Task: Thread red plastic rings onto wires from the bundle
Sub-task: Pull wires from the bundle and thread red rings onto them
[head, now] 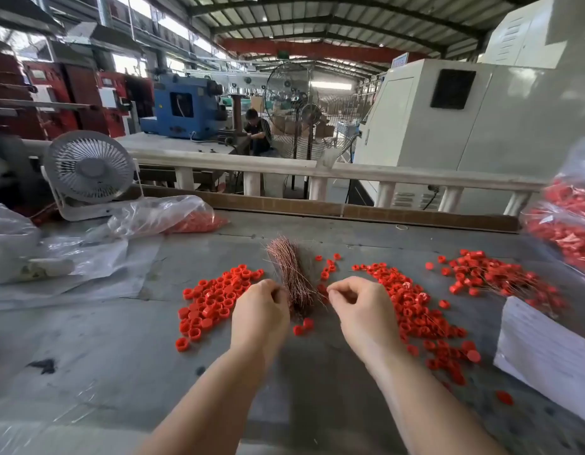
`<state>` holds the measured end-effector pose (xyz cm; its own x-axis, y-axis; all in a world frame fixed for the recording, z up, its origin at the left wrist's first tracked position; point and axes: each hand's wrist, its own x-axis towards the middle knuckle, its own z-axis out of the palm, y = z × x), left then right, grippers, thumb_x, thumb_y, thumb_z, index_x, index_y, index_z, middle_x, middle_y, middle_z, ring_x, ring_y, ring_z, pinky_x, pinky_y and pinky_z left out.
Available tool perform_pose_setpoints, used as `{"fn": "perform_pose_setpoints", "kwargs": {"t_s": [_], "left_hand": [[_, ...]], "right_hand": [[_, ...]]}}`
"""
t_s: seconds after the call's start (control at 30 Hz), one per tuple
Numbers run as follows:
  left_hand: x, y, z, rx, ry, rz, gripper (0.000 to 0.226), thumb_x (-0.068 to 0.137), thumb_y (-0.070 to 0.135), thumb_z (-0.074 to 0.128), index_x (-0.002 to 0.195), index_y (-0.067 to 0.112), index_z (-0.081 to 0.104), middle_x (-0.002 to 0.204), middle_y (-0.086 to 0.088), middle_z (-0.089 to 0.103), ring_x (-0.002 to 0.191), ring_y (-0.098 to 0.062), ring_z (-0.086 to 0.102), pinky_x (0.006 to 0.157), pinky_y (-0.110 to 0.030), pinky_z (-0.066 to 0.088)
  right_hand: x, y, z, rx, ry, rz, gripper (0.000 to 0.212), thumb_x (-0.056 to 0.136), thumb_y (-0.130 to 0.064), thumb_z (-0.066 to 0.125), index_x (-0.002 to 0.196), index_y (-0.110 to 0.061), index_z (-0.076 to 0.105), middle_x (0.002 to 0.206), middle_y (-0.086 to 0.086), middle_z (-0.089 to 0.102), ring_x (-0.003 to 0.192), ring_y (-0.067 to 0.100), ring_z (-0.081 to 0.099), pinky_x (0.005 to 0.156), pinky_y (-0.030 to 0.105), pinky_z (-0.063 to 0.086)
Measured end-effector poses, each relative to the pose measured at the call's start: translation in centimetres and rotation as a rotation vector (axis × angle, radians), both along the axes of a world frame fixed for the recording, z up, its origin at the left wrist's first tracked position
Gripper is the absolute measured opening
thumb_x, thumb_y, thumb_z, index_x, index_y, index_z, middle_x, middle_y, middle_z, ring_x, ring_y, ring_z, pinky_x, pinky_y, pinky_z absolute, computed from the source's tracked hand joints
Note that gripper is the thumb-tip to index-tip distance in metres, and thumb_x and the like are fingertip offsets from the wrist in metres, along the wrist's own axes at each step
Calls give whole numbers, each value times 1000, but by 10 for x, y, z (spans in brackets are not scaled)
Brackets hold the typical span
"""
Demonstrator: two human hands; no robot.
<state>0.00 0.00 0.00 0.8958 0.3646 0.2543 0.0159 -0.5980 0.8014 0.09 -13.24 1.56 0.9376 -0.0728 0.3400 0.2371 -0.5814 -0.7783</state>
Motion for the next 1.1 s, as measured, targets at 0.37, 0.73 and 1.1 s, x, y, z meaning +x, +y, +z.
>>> {"fn": "perform_pose_setpoints", "kwargs": {"t_s": [0.37, 0.73, 1.1], "left_hand": [[20, -4, 16, 76, -287, 36, 20, 94, 18, 48, 85, 8, 63, 78, -1, 61, 73, -20, 51, 62, -28, 30], [1, 31, -10, 118, -291, 76, 14, 91, 10, 57, 82, 5, 66, 68, 8, 53, 66, -14, 47, 58, -19, 23], [-3, 29, -14, 187, -272, -59, 11, 84, 7, 64, 93, 8, 71, 91, -3, 69, 80, -14, 55, 66, -12, 28]], "right_hand": [[9, -2, -18, -76, -46, -198, 13, 88, -10, 57, 92, -16, 68, 91, 3, 69, 90, 24, 61, 79, 34, 46], [4, 3, -27, -379, -78, -197, 14, 89, -25, 55, 98, -28, 65, 102, -9, 63, 105, 14, 54, 81, 29, 24], [-2, 0, -29, -316, -88, -174, 16, 89, -19, 58, 100, -22, 69, 104, -4, 67, 109, 18, 55, 90, 31, 32]]}}
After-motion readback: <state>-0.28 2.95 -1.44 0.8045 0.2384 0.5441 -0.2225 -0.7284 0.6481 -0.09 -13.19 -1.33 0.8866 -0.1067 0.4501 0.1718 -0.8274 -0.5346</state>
